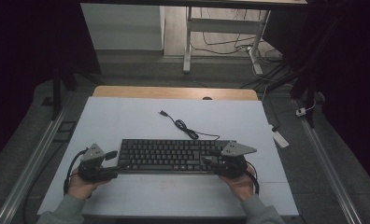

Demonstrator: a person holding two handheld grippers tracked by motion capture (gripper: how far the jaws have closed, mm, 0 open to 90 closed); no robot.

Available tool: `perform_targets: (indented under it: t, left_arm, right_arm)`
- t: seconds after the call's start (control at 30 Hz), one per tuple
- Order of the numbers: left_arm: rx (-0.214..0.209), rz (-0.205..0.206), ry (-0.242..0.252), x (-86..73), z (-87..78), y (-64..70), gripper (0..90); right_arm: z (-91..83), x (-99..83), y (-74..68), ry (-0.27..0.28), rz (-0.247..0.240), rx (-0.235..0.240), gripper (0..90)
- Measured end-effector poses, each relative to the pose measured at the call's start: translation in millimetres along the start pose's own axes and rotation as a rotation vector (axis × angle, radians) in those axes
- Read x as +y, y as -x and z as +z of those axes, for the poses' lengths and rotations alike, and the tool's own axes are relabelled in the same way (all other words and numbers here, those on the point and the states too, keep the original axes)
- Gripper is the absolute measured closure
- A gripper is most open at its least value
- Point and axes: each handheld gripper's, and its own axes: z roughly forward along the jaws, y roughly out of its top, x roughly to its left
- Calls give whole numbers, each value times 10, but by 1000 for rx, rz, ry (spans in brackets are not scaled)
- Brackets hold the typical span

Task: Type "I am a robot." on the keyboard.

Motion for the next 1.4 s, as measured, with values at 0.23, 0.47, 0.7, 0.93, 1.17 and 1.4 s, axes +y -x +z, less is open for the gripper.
perform_targets:
  t: [0.23, 0.47, 0.7, 0.93, 1.17, 1.4]
  left_arm:
    - [-11, 2, 4, 21, -4, 9, 424]
    - [-27, 9, 16, 52, 9, 11, 544]
    - [-41, 19, 12, 50, 14, 15, 689]
    - [-44, 23, 8, 43, 14, 10, 803]
    - [-43, 26, 3, 44, 17, 8, 889]
    - [-28, 26, -22, 27, 64, 7, 889]
  right_arm:
    - [64, 93, -43, -13, -21, 2, 807]
    - [228, 246, -105, -18, -44, 42, 895]
    - [361, 351, -141, -13, -54, 53, 895]
    - [489, 437, -190, -11, -56, 68, 894]
    - [692, 505, -252, -33, -51, 94, 894]
    - [883, 528, -316, -61, -58, 124, 893]
